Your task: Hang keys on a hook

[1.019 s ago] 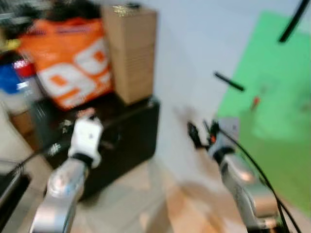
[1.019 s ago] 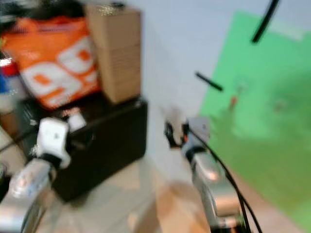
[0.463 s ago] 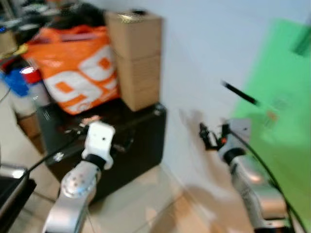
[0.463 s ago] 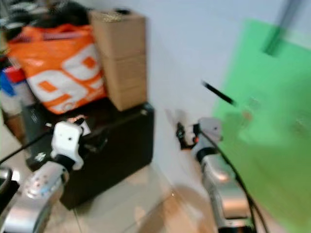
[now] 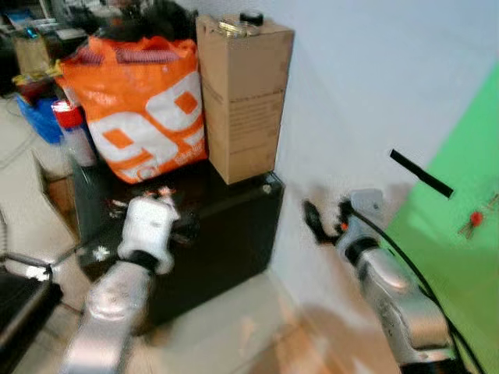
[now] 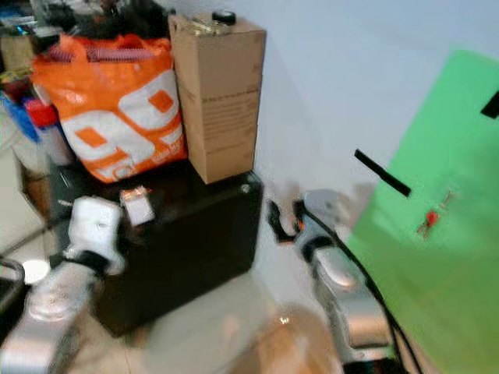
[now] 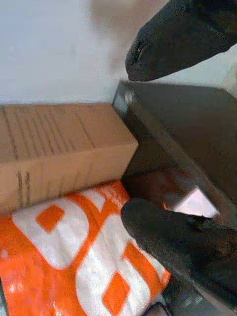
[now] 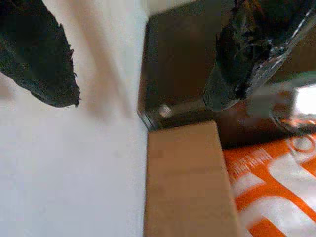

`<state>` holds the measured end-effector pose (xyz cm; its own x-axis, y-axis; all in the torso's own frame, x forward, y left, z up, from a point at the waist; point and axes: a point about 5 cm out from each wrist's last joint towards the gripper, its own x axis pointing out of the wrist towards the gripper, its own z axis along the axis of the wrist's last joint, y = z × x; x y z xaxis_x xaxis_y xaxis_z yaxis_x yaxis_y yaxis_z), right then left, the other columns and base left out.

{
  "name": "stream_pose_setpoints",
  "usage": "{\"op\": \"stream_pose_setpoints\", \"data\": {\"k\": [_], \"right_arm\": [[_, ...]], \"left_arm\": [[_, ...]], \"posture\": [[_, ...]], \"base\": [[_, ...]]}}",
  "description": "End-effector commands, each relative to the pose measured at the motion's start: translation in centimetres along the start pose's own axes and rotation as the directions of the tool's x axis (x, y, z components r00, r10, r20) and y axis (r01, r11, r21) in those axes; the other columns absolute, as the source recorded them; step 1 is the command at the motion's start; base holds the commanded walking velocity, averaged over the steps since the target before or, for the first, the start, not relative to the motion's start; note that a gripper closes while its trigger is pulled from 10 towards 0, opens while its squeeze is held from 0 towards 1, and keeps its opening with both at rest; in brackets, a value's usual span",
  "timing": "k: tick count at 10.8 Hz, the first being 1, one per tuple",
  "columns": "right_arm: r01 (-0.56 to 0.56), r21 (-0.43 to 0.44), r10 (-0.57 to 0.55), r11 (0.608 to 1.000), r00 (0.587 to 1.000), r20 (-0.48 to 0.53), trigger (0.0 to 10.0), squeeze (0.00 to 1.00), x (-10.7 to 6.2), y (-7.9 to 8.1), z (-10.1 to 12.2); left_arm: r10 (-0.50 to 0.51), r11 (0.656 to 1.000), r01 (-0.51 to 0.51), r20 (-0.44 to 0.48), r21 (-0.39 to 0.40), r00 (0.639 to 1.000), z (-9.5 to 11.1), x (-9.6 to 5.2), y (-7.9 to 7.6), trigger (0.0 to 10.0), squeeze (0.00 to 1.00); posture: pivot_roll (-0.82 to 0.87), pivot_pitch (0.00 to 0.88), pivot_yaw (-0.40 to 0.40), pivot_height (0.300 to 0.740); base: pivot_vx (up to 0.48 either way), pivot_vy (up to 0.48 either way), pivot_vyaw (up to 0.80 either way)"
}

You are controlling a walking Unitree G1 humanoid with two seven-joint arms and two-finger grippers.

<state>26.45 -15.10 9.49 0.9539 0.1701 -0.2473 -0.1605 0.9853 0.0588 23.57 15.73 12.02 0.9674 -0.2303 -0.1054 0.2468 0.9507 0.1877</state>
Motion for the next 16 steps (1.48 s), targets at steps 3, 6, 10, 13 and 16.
{"op": "stream_pose_setpoints", "data": {"k": [3,6,10,13,16], "right_arm": [[-0.02,-0.015,0.02,1.0,1.0,0.017,10.0,1.0,0.0,0.3,0.3],[-0.026,0.048,0.024,0.998,0.999,0.044,10.0,1.0,-0.4,0.3,0.4],[-0.121,-0.078,0.123,0.99,0.992,0.019,10.0,1.0,-0.2,0.4,0.5],[-0.176,-0.081,0.178,0.981,0.984,0.022,10.0,1.0,-0.2,0.8,0.5],[-0.212,-0.088,0.214,0.973,0.977,0.017,10.0,1.0,0.0,1.5,0.6]], "left_arm": [[0.015,1.0,-0.015,0.016,0.021,1.0,0.5,0.2,0.8,10.0,0.0],[-0.003,1.0,0.003,0.018,0.025,1.0,0.5,0.3,0.6,10.0,0.0],[-0.018,0.999,0.017,0.023,0.032,1.0,0.7,0.4,0.5,10.0,0.0],[-0.011,0.999,0.01,0.019,0.036,1.0,0.7,0.2,0.7,10.0,0.0],[-0.001,0.999,0.001,0.015,0.039,1.0,0.7,0.0,0.9,10.0,0.0]], "posture": [[0.01,0.0,-0.011,0.74],[0.0,0.0,0.003,0.74],[0.01,0.0,0.003,0.74],[0.03,0.0,-0.006,0.74],[0.03,0.0,-0.008,0.74]], "base": [[0.359,0.0,0.0],[0.361,0.0,0.0],[0.359,0.0,0.2],[0.359,0.0,0.8],[0.356,0.0,0.7]]}}
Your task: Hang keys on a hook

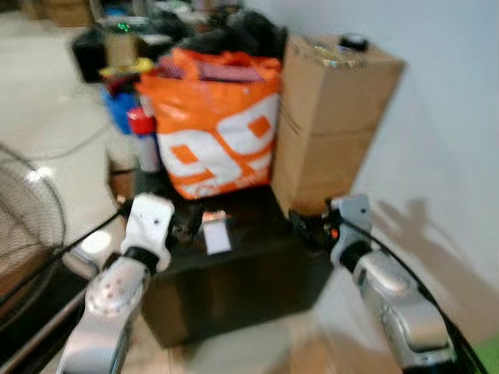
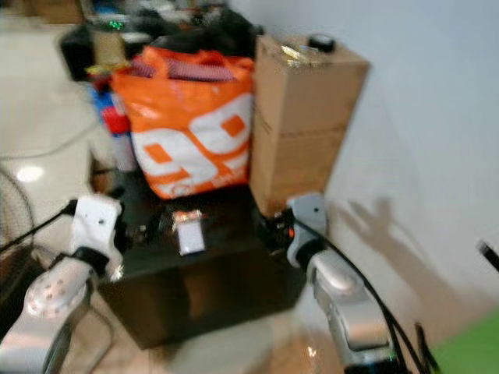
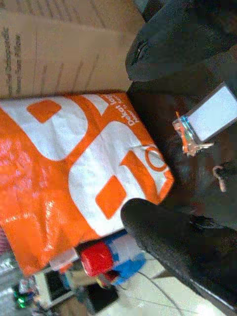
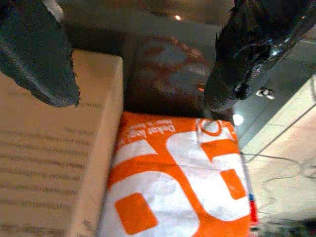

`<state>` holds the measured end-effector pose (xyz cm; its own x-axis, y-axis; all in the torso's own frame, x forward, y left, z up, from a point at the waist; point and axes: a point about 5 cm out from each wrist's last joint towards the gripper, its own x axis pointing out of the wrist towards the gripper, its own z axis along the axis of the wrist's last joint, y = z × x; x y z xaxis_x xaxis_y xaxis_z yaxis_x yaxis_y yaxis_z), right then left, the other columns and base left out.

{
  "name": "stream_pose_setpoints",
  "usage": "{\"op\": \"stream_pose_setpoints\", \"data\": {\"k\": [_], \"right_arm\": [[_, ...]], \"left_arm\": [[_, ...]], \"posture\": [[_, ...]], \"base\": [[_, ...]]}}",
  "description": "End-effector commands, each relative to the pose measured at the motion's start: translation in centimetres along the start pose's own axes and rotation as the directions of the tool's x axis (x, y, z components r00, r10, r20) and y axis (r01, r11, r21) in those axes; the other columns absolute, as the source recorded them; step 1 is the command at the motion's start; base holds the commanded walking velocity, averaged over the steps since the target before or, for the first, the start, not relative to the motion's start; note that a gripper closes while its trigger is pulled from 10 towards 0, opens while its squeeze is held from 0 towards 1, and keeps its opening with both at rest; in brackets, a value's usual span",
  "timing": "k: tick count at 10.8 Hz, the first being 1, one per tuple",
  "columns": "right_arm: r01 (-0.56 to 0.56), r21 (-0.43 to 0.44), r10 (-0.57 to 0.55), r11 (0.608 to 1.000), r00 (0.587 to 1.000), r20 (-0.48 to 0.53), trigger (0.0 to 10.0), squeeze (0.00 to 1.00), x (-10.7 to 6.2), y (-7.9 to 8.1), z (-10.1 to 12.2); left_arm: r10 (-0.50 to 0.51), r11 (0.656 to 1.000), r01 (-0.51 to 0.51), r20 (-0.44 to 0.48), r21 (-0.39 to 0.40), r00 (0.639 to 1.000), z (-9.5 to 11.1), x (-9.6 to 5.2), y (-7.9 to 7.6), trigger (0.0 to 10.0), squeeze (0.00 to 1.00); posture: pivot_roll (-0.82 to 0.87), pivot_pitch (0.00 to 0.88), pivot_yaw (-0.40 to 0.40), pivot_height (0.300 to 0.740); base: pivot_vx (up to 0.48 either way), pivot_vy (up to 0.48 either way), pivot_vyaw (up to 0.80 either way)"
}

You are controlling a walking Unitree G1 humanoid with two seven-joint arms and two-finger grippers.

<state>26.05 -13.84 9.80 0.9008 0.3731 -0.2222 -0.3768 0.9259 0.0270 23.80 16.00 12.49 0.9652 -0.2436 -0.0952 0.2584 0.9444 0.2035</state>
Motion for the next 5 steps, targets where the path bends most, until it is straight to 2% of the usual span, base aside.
{"op": "stream_pose_setpoints", "data": {"k": [1,3,5], "right_arm": [[-0.048,-0.018,0.048,0.999,0.999,0.001,10.0,1.0,0.23,0.49,0.21],[-0.086,-0.042,0.086,0.995,0.996,-0.008,10.0,1.0,0.09,0.82,0.03],[-0.076,-0.054,0.075,0.996,0.997,-0.02,10.0,1.0,-0.02,0.62,-0.21]], "left_arm": [[0.01,1.0,-0.01,0.001,0.023,1.0,0.23,-0.22,0.46,10.0,0.0],[0.008,1.0,-0.008,0.0,0.024,1.0,0.23,-0.22,0.47,10.0,0.0],[0.007,1.0,-0.007,-0.002,0.025,1.0,0.18,-0.24,0.43,10.0,0.0]], "posture": [[0.03,0.0,-0.008,0.74],[0.03,0.0,-0.006,0.74],[0.03,0.0,-0.007,0.74]], "base": [[0.352,0.0,0.41],[0.349,0.0,0.0],[0.347,0.0,0.0]]}}
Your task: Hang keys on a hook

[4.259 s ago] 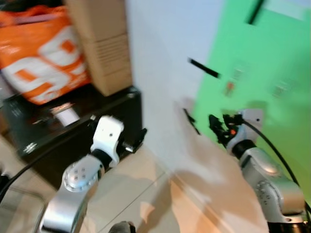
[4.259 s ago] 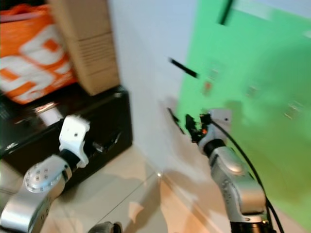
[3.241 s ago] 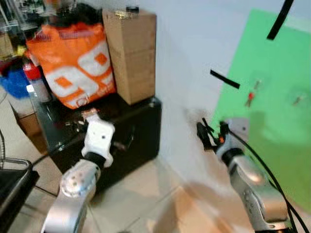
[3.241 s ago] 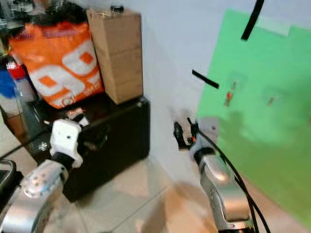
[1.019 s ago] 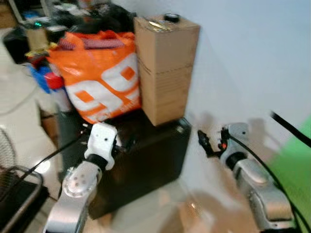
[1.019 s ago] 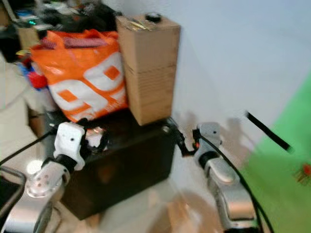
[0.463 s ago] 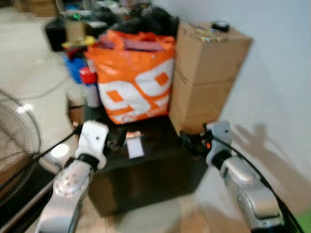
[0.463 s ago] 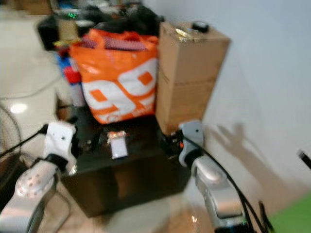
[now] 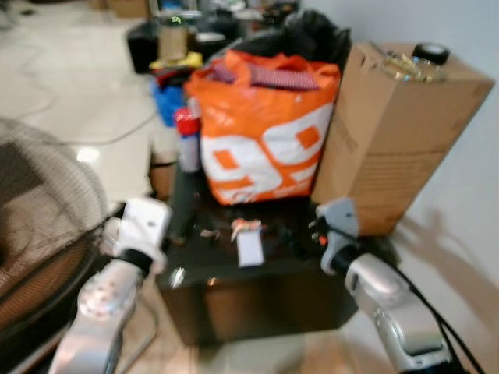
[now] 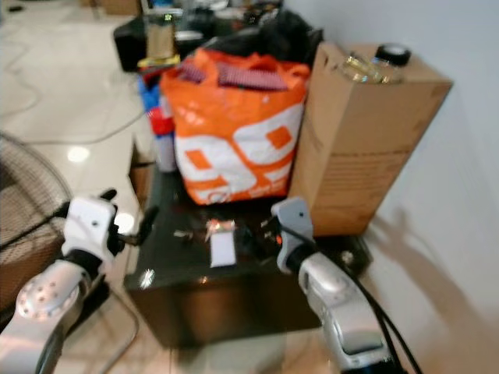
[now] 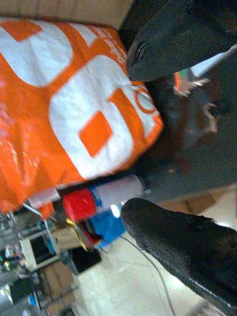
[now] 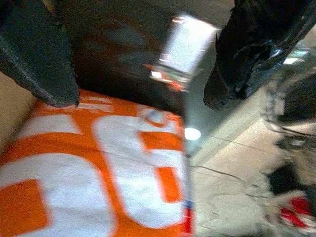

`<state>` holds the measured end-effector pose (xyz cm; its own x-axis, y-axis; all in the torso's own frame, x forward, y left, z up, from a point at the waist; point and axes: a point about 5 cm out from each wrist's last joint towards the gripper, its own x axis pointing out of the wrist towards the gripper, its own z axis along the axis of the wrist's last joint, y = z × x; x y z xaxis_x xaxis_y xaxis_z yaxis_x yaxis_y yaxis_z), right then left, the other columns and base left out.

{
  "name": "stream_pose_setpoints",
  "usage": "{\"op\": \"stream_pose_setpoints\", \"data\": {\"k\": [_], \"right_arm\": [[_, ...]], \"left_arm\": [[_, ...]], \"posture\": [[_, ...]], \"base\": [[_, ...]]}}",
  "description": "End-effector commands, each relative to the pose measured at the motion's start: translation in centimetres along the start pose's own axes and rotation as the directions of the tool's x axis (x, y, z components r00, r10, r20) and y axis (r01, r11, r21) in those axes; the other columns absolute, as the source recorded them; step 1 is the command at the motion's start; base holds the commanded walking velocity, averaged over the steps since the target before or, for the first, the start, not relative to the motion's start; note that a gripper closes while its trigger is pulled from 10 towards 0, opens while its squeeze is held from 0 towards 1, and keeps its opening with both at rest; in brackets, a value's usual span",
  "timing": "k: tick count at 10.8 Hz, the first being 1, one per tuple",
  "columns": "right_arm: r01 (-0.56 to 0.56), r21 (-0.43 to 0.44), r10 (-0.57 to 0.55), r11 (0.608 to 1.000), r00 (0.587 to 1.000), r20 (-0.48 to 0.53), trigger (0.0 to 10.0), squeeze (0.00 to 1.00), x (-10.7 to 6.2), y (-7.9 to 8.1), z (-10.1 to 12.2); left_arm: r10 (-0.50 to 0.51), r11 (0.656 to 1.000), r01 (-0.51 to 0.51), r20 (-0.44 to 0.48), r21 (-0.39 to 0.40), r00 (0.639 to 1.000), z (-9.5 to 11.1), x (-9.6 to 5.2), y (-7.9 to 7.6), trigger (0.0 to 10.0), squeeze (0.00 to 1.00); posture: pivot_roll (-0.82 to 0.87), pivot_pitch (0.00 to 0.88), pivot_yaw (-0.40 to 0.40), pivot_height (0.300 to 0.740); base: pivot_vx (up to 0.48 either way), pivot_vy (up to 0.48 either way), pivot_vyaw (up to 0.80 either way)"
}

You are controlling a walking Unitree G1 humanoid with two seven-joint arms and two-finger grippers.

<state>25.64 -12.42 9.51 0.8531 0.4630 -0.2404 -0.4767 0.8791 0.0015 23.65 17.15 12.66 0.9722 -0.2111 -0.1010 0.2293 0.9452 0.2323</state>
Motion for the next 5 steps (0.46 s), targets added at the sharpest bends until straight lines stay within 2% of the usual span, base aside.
{"op": "stream_pose_setpoints", "data": {"k": [1,2,4,5], "right_arm": [[0.061,-0.018,-0.061,0.998,0.998,-0.01,10.0,1.0,-0.4,-1.23,-0.2],[0.099,0.0,-0.099,0.995,0.995,-0.025,10.0,1.0,-0.46,-1.62,-0.54],[0.078,0.01,-0.077,0.997,0.997,-0.025,10.0,1.0,-0.47,-1.24,-0.74],[0.044,-0.017,-0.045,0.999,0.999,-0.022,10.0,1.0,-0.44,-0.99,-0.66]], "left_arm": [[-0.024,1.0,0.024,0.01,0.0,1.0,0.28,0.13,-0.66,10.0,0.0],[-0.022,1.0,0.022,0.009,0.001,1.0,0.29,0.11,-0.59,10.0,0.0],[-0.022,1.0,0.022,0.008,0.004,1.0,0.31,0.15,-0.5,10.0,0.0],[-0.023,1.0,0.023,0.009,0.004,1.0,0.34,0.23,-0.53,10.0,0.0]], "posture": [[0.03,0.0,-0.008,0.74],[0.03,0.0,-0.008,0.74],[0.03,0.0,-0.005,0.74],[0.03,0.0,-0.005,0.74]], "base": [[0.349,0.0,0.0],[0.341,0.0,0.0],[0.339,0.0,0.0],[0.337,0.0,0.8]]}}
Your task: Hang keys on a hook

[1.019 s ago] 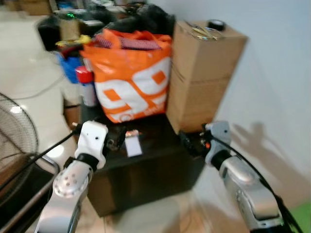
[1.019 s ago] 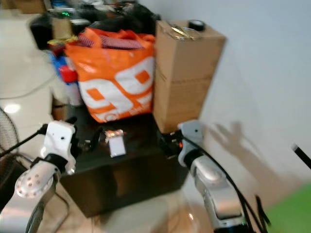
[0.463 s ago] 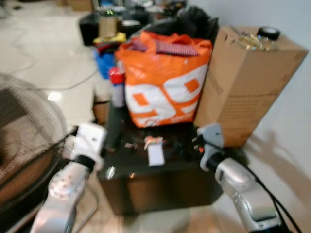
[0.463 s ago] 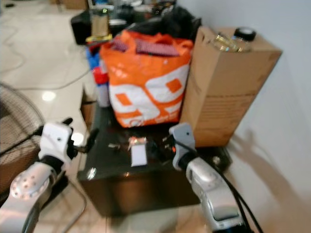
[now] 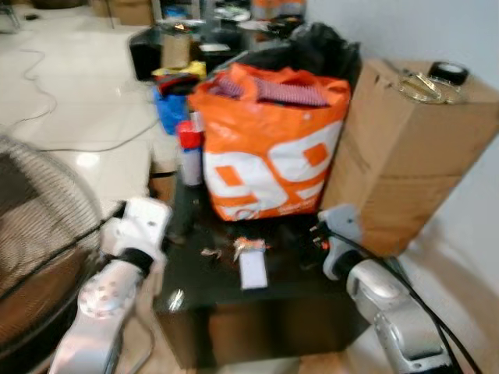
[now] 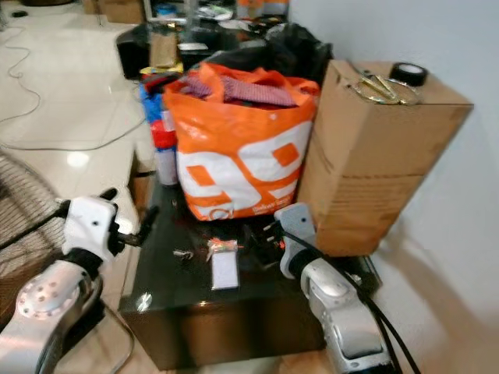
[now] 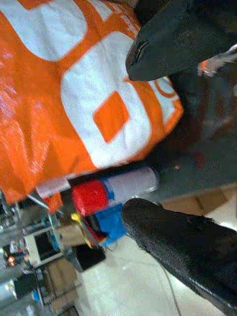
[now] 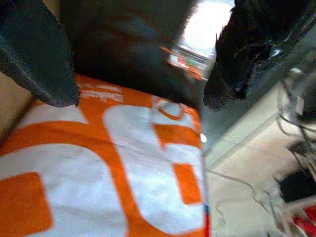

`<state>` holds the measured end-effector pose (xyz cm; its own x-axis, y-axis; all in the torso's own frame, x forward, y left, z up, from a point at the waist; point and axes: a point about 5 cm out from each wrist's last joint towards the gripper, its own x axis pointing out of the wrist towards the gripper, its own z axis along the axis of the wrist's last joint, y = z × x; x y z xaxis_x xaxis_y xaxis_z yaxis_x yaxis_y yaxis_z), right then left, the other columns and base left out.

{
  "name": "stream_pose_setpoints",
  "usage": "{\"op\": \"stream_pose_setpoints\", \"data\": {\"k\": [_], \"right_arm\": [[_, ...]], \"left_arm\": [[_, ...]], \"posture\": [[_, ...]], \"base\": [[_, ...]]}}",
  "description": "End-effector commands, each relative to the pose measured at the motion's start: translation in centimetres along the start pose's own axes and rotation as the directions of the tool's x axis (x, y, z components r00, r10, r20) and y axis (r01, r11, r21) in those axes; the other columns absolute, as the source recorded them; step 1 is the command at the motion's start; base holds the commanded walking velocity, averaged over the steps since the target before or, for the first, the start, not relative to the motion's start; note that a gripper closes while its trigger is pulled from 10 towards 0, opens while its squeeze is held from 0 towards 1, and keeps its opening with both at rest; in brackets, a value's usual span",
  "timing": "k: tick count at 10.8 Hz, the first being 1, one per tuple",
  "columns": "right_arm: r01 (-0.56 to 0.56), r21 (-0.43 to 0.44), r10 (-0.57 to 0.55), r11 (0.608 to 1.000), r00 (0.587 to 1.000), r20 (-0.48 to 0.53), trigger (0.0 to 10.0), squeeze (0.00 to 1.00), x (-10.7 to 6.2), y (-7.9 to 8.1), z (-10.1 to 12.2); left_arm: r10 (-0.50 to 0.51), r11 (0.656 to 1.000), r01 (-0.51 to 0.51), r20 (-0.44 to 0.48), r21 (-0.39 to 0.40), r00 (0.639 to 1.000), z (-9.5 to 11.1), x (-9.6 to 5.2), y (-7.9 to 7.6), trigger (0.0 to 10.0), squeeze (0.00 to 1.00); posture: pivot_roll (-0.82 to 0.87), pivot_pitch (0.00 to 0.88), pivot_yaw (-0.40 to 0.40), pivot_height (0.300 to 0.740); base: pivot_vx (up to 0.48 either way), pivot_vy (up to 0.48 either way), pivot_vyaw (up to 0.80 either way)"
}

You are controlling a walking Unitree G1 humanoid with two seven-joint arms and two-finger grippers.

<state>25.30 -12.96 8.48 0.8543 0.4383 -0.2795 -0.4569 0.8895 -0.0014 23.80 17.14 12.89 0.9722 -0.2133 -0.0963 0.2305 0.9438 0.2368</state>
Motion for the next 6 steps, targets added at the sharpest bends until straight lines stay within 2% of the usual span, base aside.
{"op": "stream_pose_setpoints", "data": {"k": [1,2,6], "right_arm": [[0.009,-0.027,-0.008,1.0,1.0,0.019,10.0,1.0,-0.16,-0.56,0.48],[0.009,-0.023,-0.009,1.0,1.0,0.017,10.0,1.0,-0.14,-0.63,0.45],[0.038,-0.044,-0.039,0.998,0.999,-0.019,10.0,1.0,-0.06,-1.26,0.06]], "left_arm": [[-0.022,1.0,0.022,0.004,0.0,1.0,0.11,0.16,-0.62,10.0,0.0],[-0.024,1.0,0.024,0.004,0.001,1.0,0.12,0.15,-0.64,10.0,0.0],[-0.032,0.999,0.032,0.001,0.01,1.0,0.05,0.09,-0.74,10.0,0.0]], "posture": [[0.03,0.0,-0.006,0.74],[0.03,0.0,-0.009,0.74],[0.03,0.0,-0.015,0.74]], "base": [[0.337,0.0,0.8],[0.337,0.0,0.8],[0.315,0.0,0.0]]}}
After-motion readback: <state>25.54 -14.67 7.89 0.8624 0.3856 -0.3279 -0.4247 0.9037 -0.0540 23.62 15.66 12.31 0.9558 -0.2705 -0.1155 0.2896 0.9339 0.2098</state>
